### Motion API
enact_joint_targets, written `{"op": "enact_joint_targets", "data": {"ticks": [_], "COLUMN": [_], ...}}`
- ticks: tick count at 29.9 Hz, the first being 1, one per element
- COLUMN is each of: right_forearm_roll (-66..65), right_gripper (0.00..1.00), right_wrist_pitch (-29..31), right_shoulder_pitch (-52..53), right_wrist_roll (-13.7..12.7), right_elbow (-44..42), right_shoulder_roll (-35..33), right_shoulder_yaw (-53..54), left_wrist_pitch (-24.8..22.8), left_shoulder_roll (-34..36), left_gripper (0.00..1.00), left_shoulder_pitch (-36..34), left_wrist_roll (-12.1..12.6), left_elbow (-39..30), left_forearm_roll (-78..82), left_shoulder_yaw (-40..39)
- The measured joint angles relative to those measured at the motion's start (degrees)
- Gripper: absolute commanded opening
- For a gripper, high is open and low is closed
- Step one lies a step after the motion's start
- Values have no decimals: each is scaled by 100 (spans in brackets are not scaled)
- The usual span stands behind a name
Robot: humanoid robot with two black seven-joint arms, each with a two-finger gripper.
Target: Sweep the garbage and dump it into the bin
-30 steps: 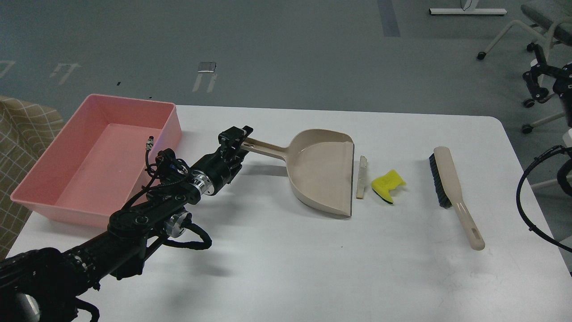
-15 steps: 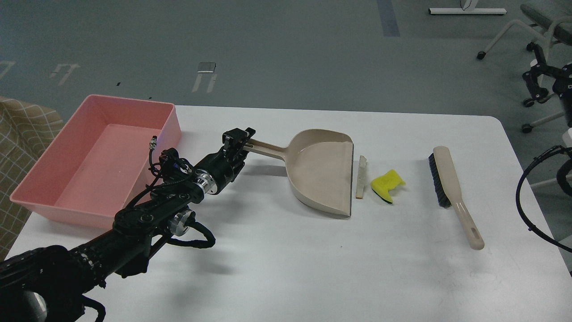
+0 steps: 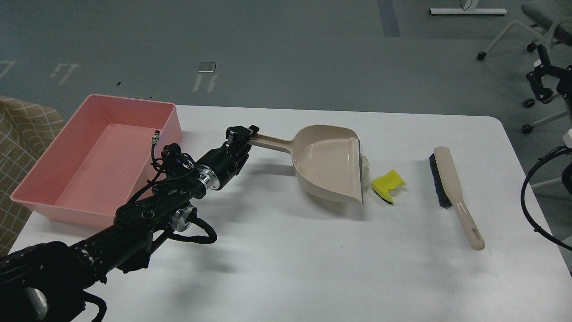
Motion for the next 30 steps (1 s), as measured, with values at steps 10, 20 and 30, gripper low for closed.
{"op": "enact_joint_targets", "data": {"ticks": [10, 20, 30], "right_forearm_roll": [-3237, -6508, -6697], "right_gripper": [100, 100, 100], "right_wrist_pitch": [1, 2, -1], "right_shoulder_pitch": [-252, -1668, -1857], "right_wrist_roll": [32, 62, -1184], "right_elbow": [1032, 3451, 3741], "right_shoulder_roll": [-1364, -3404, -2721], "right_shoulder_yaw": [-257, -556, -1474], "left_wrist_pitch": [1, 7, 45], "left_shoulder_roll": [85, 47, 57], "left_gripper": [0, 0, 0], "left_shoulder_pitch": [-77, 48, 140], "left_wrist_roll": [-96, -358, -399], "left_elbow": [-1, -4, 3], "left_forearm_roll": [1, 510, 581], "left_shoulder_yaw": [2, 5, 7]}}
